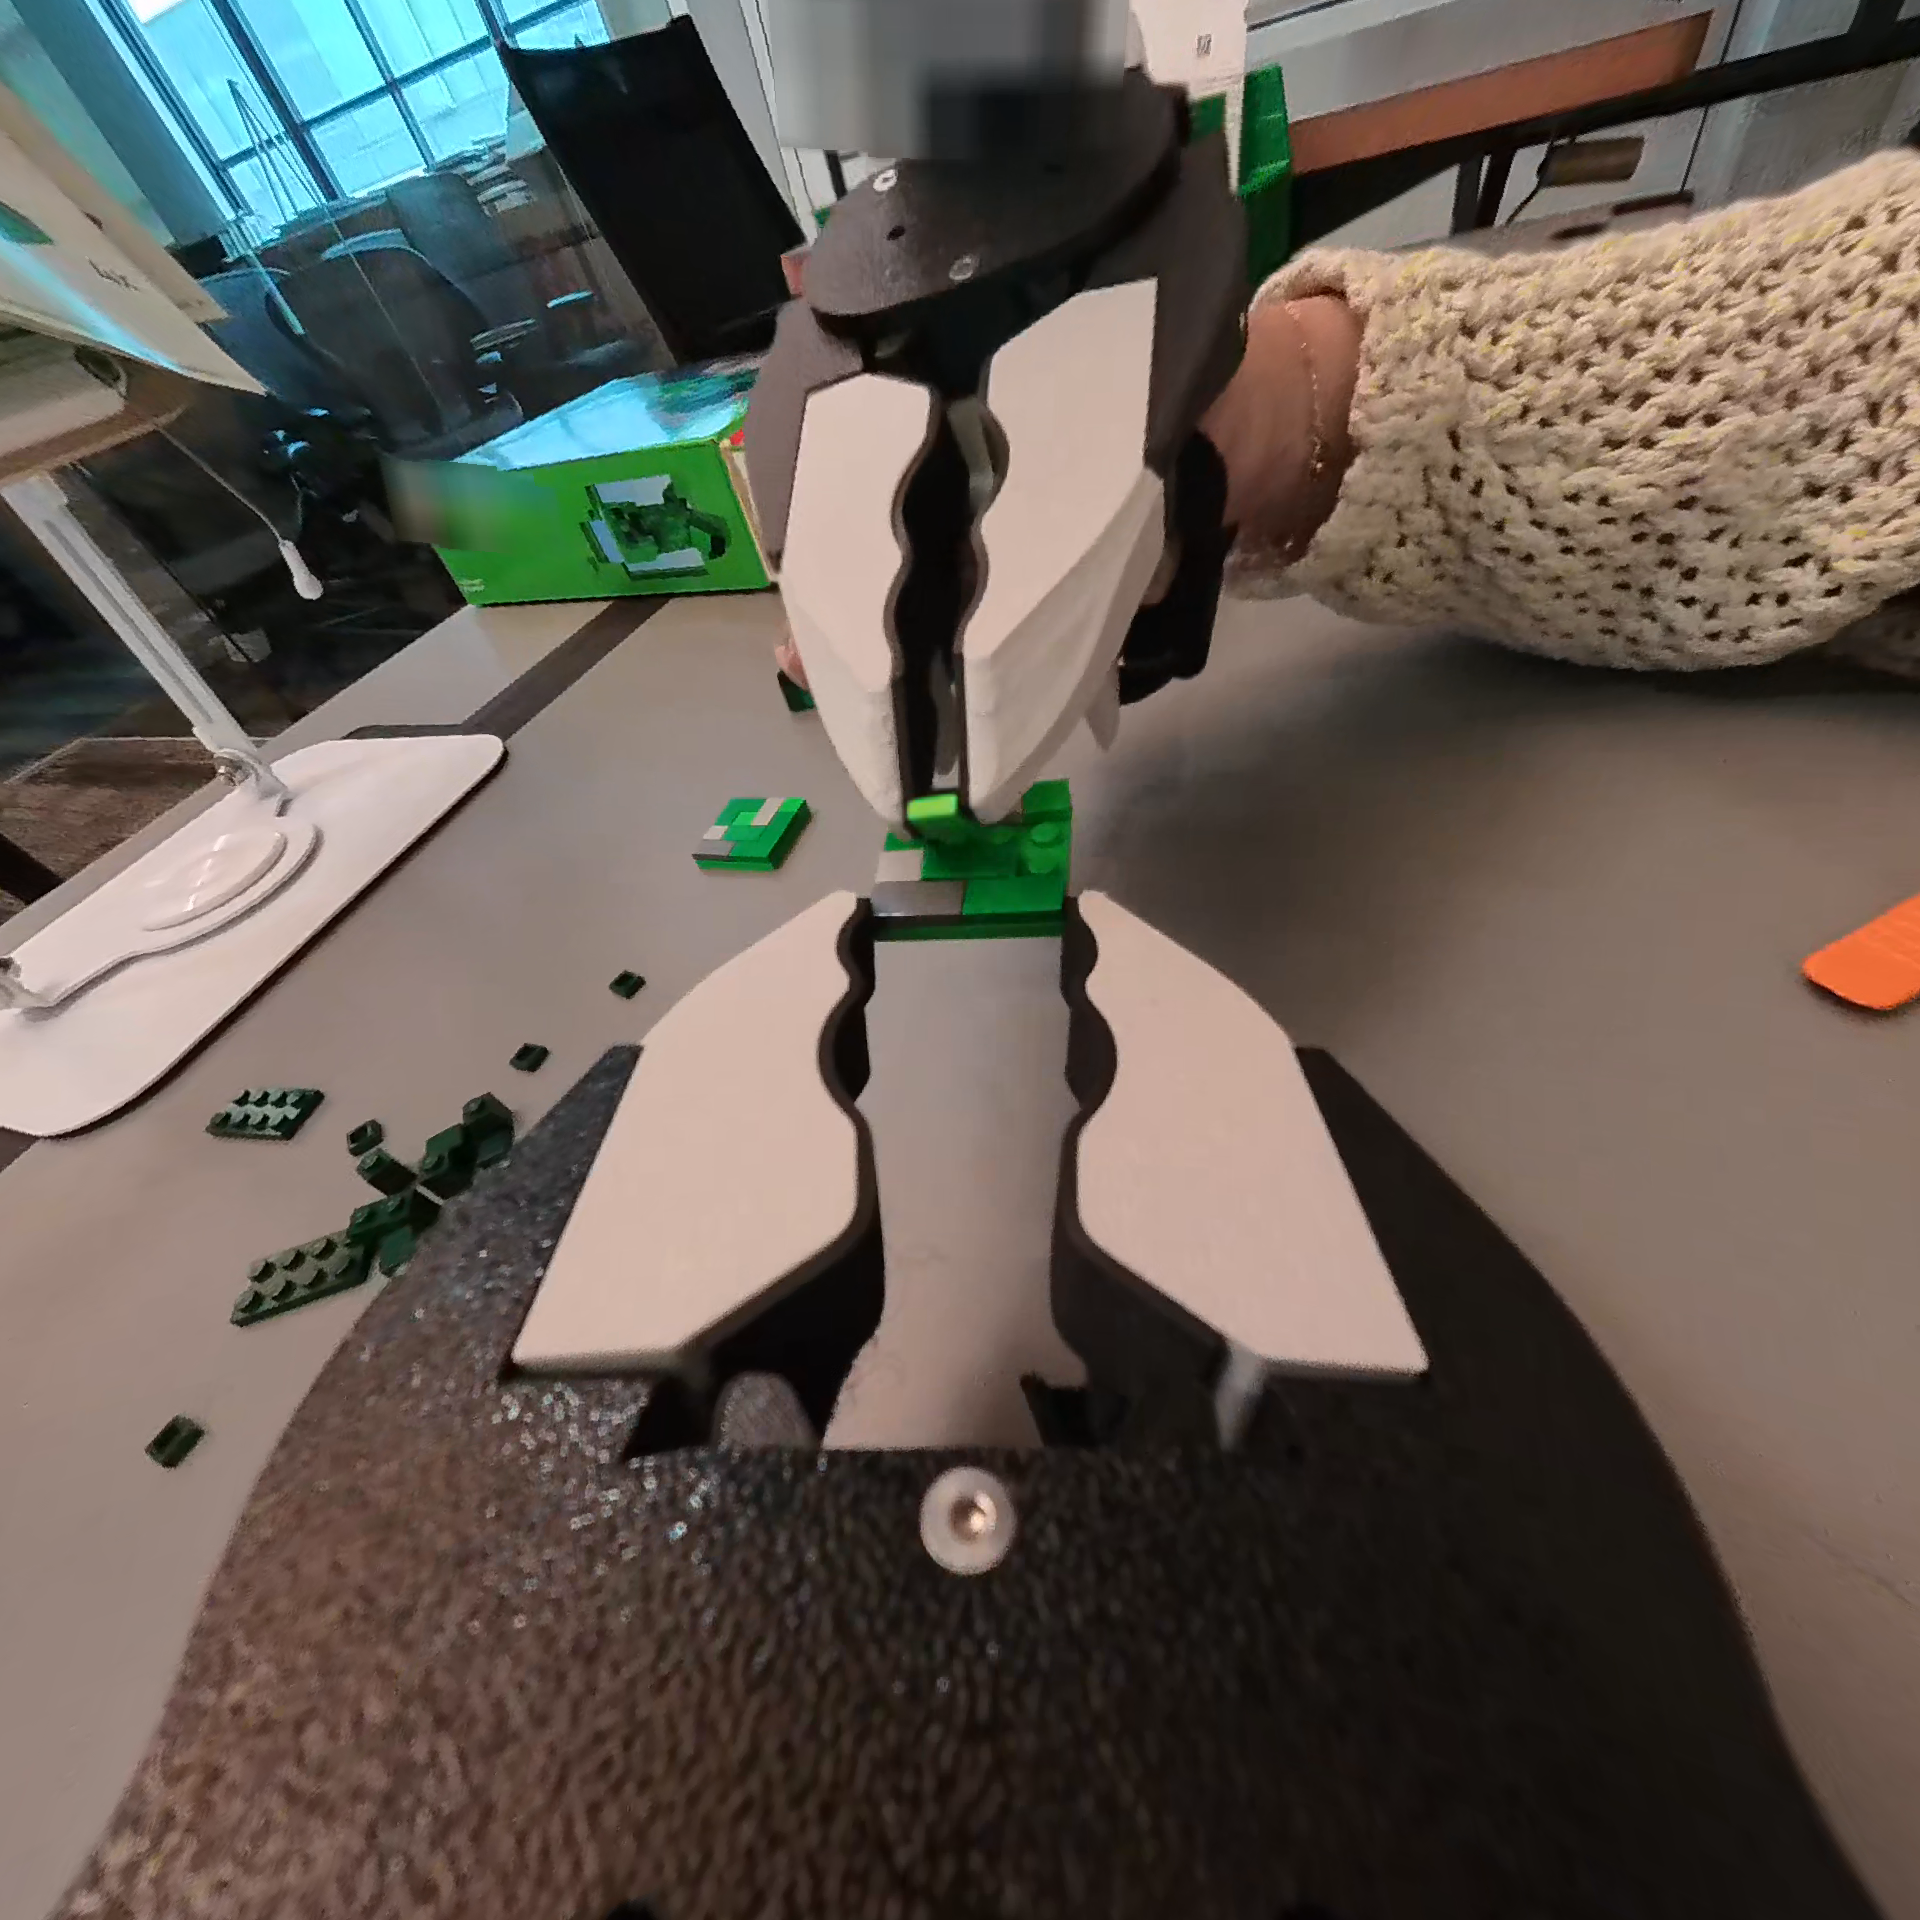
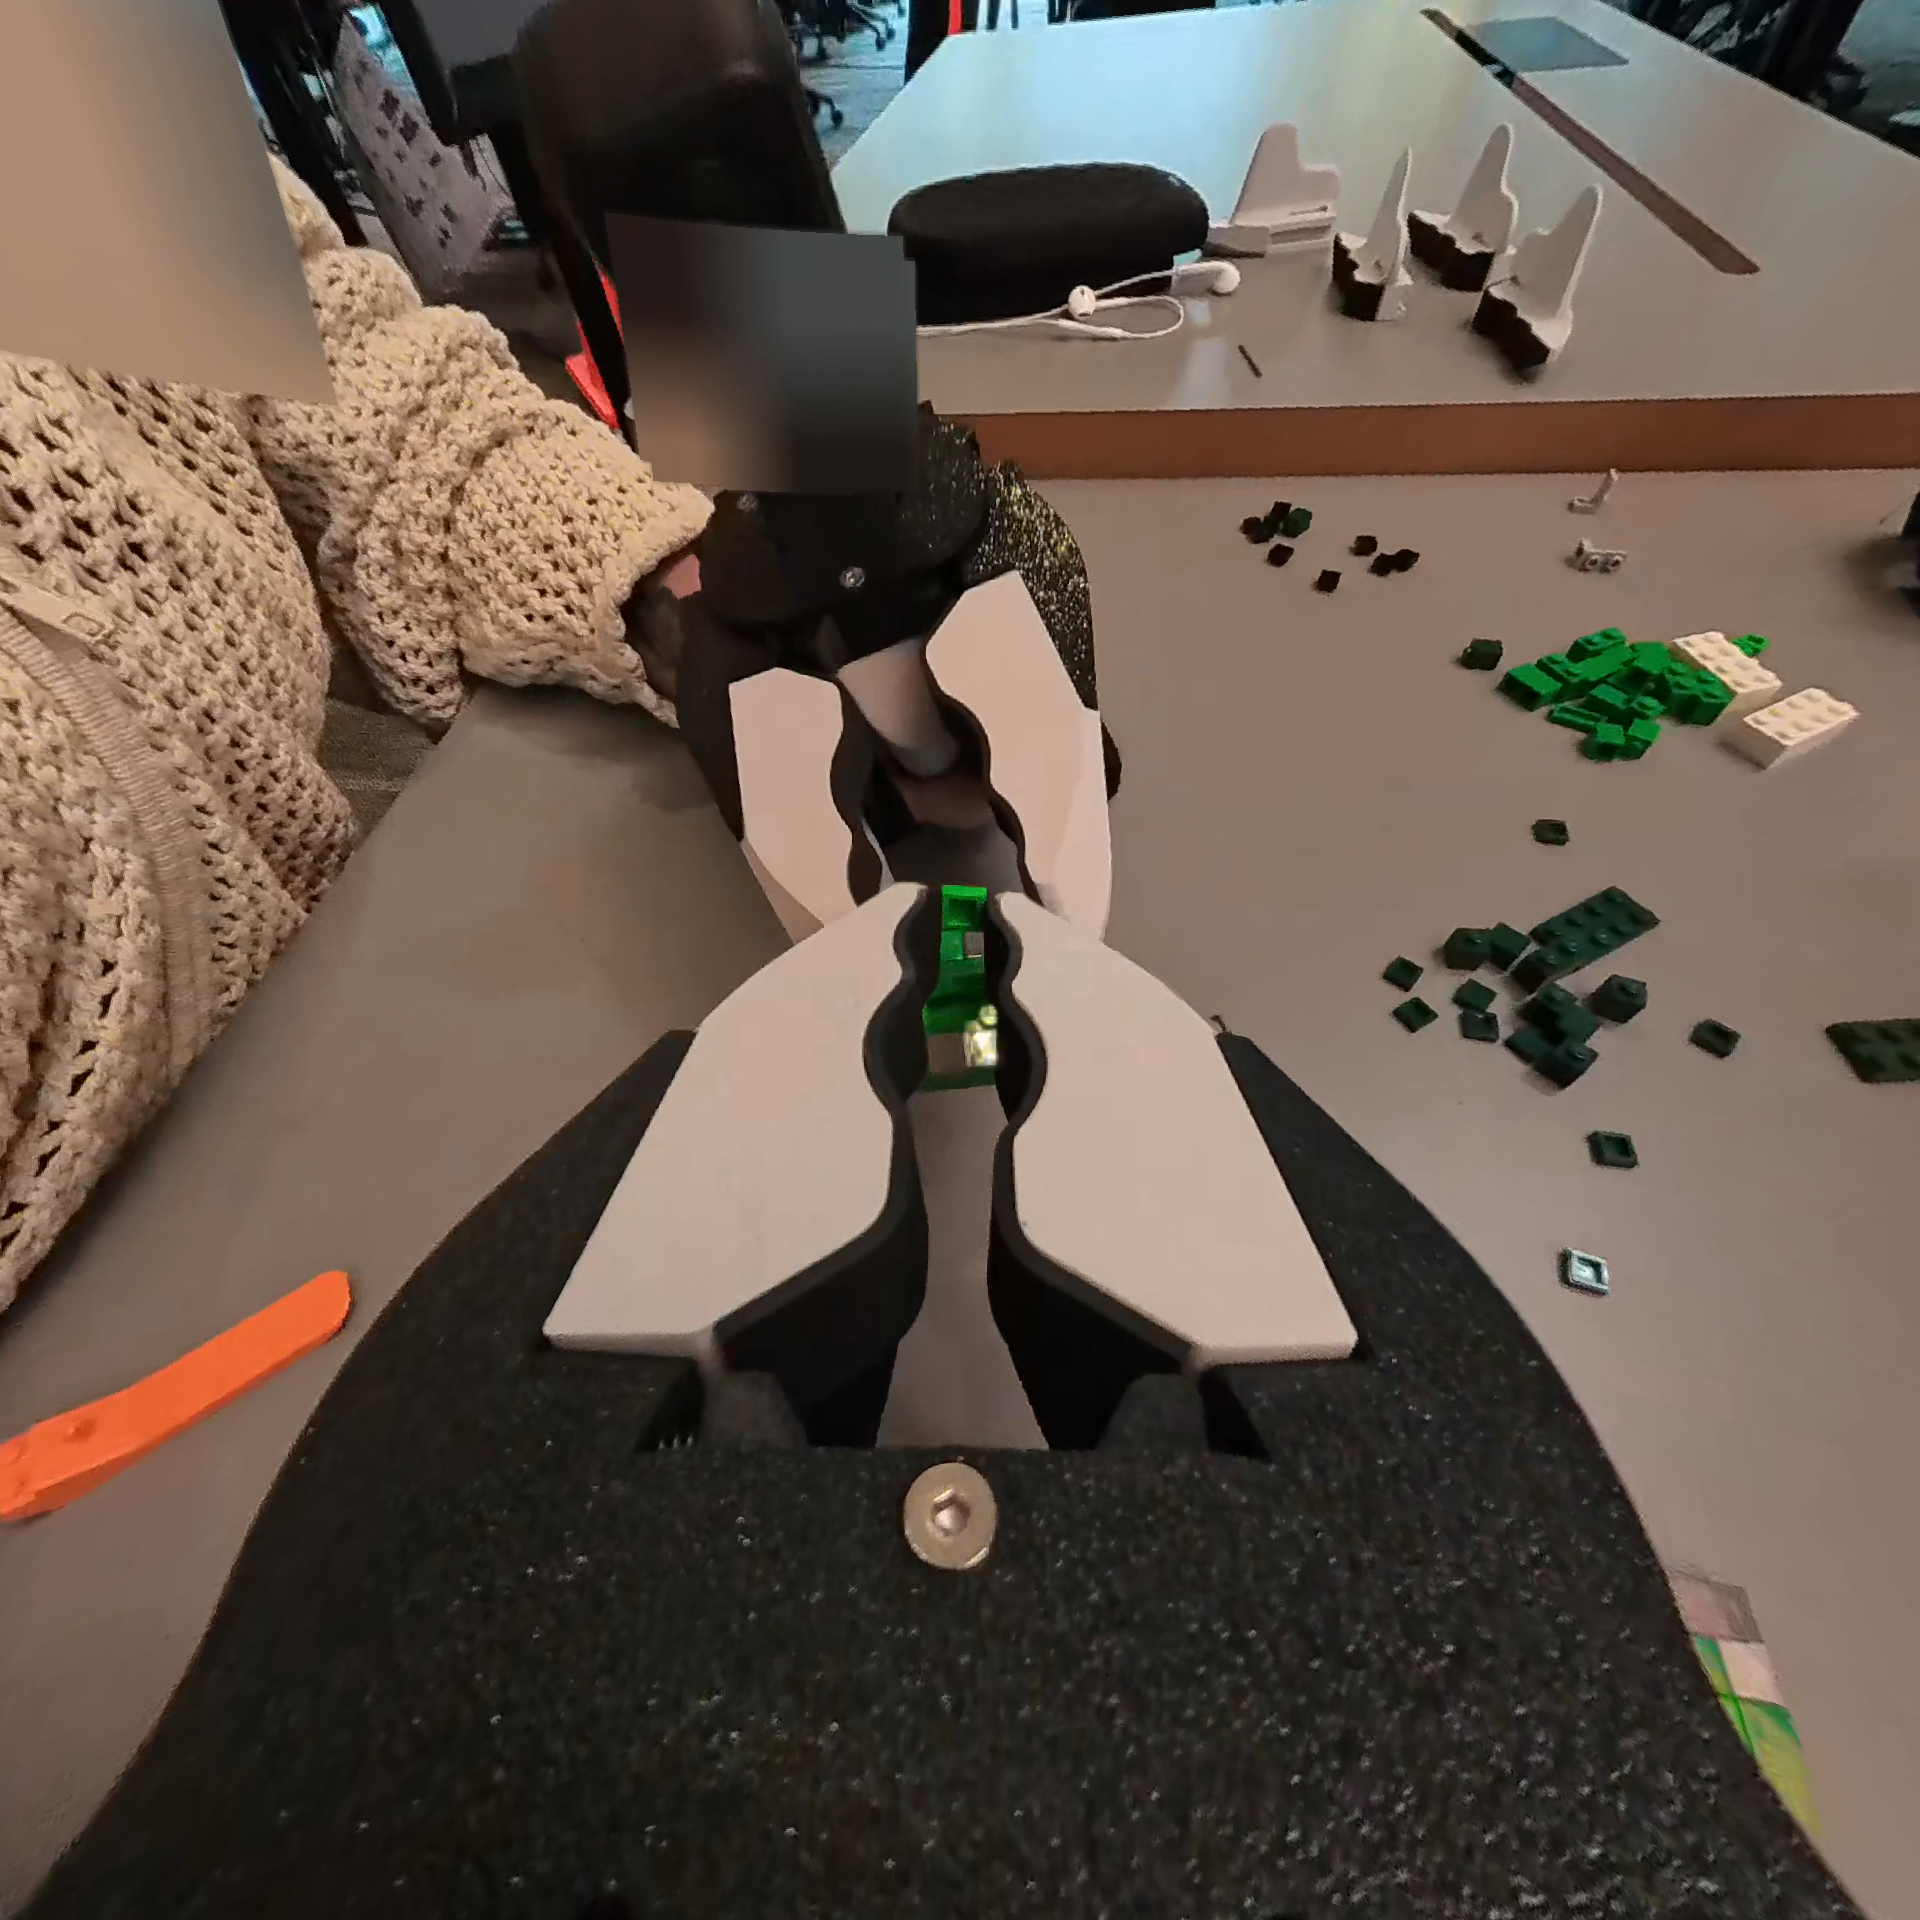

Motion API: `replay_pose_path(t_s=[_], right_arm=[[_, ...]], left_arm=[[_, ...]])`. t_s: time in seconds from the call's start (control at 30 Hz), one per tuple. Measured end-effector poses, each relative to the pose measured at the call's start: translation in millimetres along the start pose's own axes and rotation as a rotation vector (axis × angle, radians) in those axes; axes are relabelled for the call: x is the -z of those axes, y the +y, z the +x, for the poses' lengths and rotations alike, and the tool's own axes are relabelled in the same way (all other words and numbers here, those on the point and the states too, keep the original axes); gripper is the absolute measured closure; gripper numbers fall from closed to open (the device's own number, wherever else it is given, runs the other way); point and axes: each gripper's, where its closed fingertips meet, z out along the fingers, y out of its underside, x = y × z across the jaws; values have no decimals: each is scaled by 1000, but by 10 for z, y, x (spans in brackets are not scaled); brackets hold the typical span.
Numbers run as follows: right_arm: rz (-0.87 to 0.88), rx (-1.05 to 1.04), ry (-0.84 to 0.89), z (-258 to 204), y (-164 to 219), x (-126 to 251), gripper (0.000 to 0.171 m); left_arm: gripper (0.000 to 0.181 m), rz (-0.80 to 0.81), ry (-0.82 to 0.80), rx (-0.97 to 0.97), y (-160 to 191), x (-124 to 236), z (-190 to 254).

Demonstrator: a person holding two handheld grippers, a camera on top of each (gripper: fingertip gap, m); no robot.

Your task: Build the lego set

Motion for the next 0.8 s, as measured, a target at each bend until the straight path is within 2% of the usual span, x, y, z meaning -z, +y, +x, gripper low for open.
replay_pose_path(t_s=[0.57,0.8], right_arm=[[-94,18,14,15,186,146,164],[-70,11,11,15,152,168,164]], left_arm=[[147,-9,-5,-3,11,-1,-2],[147,-6,1,7,7,4,-5]])
